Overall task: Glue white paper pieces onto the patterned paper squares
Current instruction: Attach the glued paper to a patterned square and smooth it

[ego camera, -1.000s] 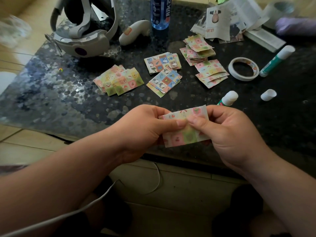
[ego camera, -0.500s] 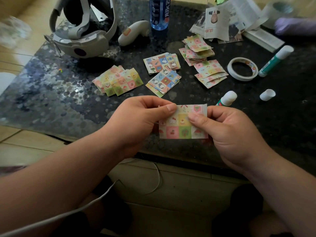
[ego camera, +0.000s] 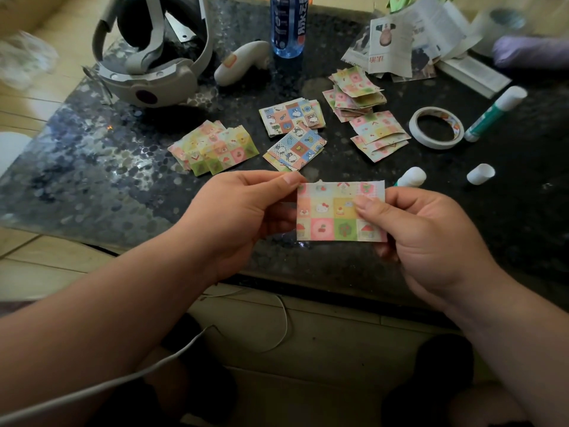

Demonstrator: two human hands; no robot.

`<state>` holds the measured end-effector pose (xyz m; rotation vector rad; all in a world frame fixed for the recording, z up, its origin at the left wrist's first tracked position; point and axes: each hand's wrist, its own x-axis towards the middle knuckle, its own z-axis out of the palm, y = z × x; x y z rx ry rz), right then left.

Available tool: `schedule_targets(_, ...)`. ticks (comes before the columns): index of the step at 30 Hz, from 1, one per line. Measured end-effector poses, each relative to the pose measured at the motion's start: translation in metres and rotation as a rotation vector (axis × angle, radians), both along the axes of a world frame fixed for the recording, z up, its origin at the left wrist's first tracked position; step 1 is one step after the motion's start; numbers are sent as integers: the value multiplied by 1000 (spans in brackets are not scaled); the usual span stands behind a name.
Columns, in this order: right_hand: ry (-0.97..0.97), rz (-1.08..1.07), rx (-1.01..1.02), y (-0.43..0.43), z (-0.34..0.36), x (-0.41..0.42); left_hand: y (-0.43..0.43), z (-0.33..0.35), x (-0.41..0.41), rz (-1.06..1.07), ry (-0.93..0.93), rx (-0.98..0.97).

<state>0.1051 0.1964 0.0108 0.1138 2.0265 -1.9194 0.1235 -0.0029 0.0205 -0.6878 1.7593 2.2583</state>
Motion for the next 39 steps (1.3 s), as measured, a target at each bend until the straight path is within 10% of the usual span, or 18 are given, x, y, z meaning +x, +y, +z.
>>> schedule_targets(39, -221, 179, -97, -4, 7, 5, 4, -7, 6, -409, 61, -244)
